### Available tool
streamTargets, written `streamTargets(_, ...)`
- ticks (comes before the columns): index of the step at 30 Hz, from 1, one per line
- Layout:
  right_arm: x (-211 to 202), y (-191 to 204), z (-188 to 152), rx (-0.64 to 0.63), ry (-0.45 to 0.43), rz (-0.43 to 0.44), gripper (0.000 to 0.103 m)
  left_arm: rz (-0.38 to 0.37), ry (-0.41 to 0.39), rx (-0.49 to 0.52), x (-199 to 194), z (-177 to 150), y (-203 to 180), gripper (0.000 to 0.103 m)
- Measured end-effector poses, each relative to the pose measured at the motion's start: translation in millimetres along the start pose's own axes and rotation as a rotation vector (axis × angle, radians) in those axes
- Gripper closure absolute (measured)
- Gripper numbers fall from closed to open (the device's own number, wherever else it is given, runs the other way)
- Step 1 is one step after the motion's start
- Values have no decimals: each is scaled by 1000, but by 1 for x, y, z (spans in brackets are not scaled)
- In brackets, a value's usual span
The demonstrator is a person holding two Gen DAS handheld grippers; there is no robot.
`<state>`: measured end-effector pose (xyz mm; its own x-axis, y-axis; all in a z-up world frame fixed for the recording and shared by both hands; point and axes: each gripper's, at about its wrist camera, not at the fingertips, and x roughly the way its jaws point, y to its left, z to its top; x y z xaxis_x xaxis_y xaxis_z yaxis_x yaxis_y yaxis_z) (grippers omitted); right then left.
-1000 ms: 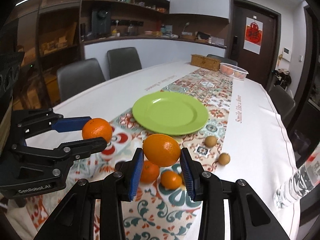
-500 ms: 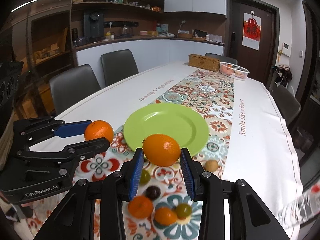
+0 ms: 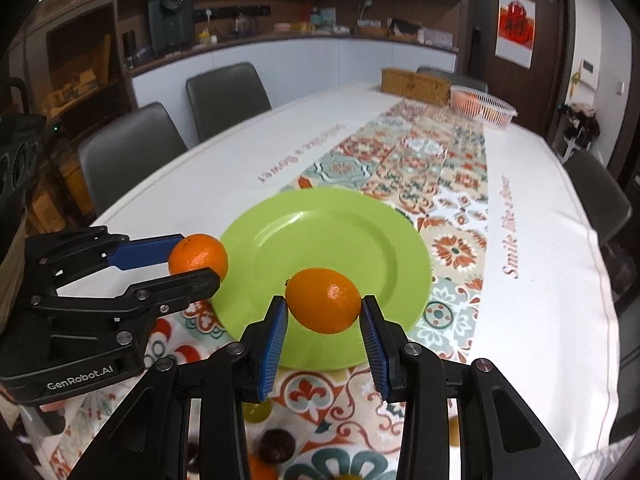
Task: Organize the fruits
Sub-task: 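Carry both mandarins onto the green plate and open both tools, then lift both open tools away from the green plate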
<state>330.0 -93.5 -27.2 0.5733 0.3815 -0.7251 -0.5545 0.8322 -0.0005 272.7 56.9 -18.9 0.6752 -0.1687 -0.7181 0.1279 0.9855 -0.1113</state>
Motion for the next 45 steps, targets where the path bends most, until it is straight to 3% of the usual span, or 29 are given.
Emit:
streamTargets(7,34,-10,3,32,89,26,65,-1,58,0,28,6,7,64)
streamTargets(14,49,-13,2,50,120,25,64,25,76,3,37,6,9,63)
streamTargets(20,42,-14,-1,53,104,-1,59,54,25,1,19,5,7,53)
streamTargets(29,-12,-6,-12,44,-6,-28,59,103,-70,48,-37,-6,-12,46)
streamTargets(37,-71,5,-26,60,-117,-43,59,117,-156,59,-89,-21,-33,34)
streamTargets(40,-89,7,-34,73,-151,-56,52,121,-189,56,-108,-29,-41,29)
streamTargets(45,-114,13,-54,73,-188,-87,52,130,-228,69,-131,-45,-55,25)
